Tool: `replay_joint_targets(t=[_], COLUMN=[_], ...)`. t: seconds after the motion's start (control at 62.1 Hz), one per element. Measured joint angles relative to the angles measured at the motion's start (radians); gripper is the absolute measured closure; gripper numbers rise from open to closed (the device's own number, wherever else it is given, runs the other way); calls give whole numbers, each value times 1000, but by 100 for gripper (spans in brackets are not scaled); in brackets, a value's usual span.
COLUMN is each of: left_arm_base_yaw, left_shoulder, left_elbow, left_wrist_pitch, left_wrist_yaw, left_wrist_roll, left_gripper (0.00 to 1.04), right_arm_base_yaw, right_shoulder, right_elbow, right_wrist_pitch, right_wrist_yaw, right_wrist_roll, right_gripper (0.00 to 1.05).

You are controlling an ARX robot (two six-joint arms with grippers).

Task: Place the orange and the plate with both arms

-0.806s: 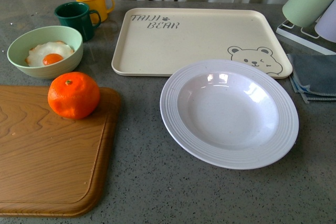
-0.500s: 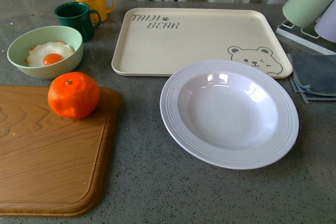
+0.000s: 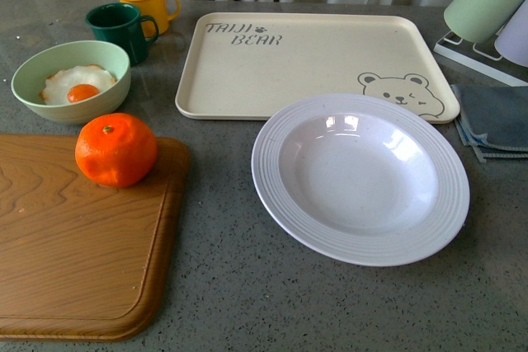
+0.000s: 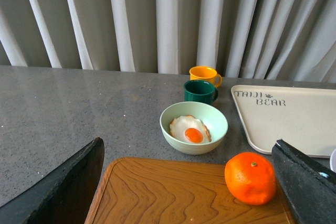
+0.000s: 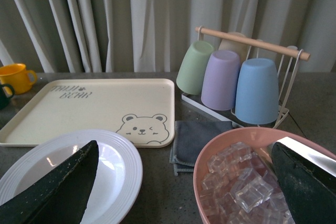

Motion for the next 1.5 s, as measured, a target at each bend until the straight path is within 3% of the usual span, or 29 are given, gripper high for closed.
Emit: replay_joint_targets(t=[0.032, 0.048, 0.097, 0.193, 0.306, 0.467, 0.838, 1.499], left_arm_base_yaw=[22, 41, 21, -94, -186, -216, -234, -267], left_shoulder=[24, 69, 242, 492, 768, 1138, 1500, 1722], left_elbow=[16, 43, 89, 117, 137, 208, 331, 423], left_wrist_pitch=[-47, -107, -81, 133, 387, 645, 736, 774], left_wrist_yaw=[84, 179, 290, 215, 130, 115, 127, 127], left_wrist_roll=[-35, -80, -190, -309, -331, -284, -201, -121], left_gripper=[9, 9, 9, 9, 9, 9, 9, 9], right_arm_base_yaw=[0, 0, 0, 0, 0, 0, 0, 0], right_shoulder=[0, 0, 0, 0, 0, 0, -1, -1], right_elbow=[0, 0, 0, 0, 0, 0, 0, 0], right_wrist_pitch=[0, 0, 0, 0, 0, 0, 0, 0], right_wrist_yaw=[0, 2, -2, 0, -1, -1, -1, -1], right_wrist_roll=[0, 0, 0, 0, 0, 0, 0, 0], right_gripper=[9, 9, 9, 9, 9, 9, 9, 9])
